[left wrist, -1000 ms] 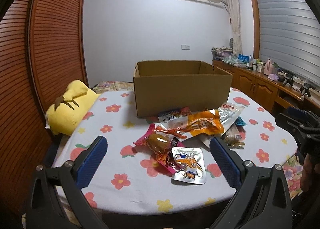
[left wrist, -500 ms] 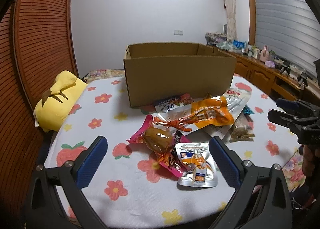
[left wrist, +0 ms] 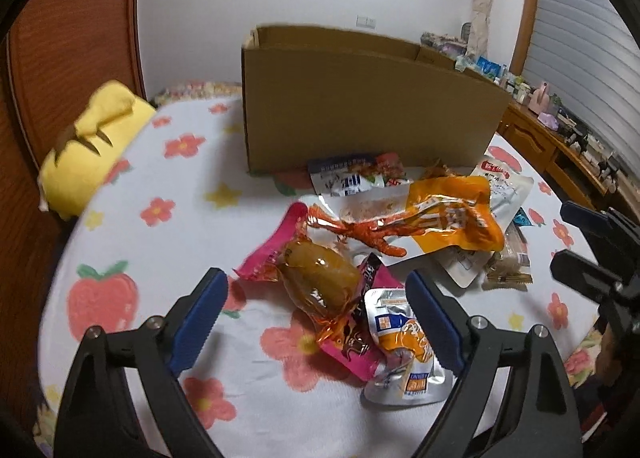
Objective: Organize snacks
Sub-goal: 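Lower the left tool onto the pink-wrapped candy while the right tool approaches the orange pouch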
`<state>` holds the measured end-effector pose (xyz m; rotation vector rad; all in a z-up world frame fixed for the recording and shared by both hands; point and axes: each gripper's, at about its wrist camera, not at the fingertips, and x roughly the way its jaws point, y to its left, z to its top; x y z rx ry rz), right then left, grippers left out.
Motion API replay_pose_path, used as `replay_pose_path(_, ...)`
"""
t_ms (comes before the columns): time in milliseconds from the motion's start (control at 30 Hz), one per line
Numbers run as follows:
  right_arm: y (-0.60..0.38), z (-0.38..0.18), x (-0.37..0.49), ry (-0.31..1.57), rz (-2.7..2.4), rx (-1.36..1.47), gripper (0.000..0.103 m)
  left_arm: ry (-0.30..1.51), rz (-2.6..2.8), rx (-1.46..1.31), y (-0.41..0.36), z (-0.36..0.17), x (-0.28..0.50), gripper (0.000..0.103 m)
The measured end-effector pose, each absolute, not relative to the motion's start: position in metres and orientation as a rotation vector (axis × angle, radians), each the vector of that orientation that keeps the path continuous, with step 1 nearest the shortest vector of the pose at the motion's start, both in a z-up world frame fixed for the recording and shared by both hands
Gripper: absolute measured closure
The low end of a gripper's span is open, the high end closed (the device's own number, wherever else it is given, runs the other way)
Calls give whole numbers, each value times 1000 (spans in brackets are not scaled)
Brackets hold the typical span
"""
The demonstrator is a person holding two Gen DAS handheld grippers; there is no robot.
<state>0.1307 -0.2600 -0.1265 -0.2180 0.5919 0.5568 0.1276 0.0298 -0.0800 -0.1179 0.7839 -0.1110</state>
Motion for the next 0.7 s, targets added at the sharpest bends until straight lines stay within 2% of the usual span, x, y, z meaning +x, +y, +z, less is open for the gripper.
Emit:
replay_pose_path(67, -253, -127, 137, 602, 565, -239, 11, 807, -109, -144, 32, -85, 134, 20)
replay_pose_path(133, -248, -126, 140, 603, 567, -252, 11, 830, -109, -171, 33, -88, 140, 23)
replay_pose_path(467, -238, -124, 141, 597, 575, -282, 11, 924, -116, -267, 38, -98, 169, 25)
replay_pose_path(567, -236, -124, 145, 602, 575, -291, 11, 933, -128, -256, 40, -99, 172, 37)
replay_pose_path(700, -229, -123, 153, 614, 590, -311, 11, 931, -133, -221, 42, -97, 173, 45)
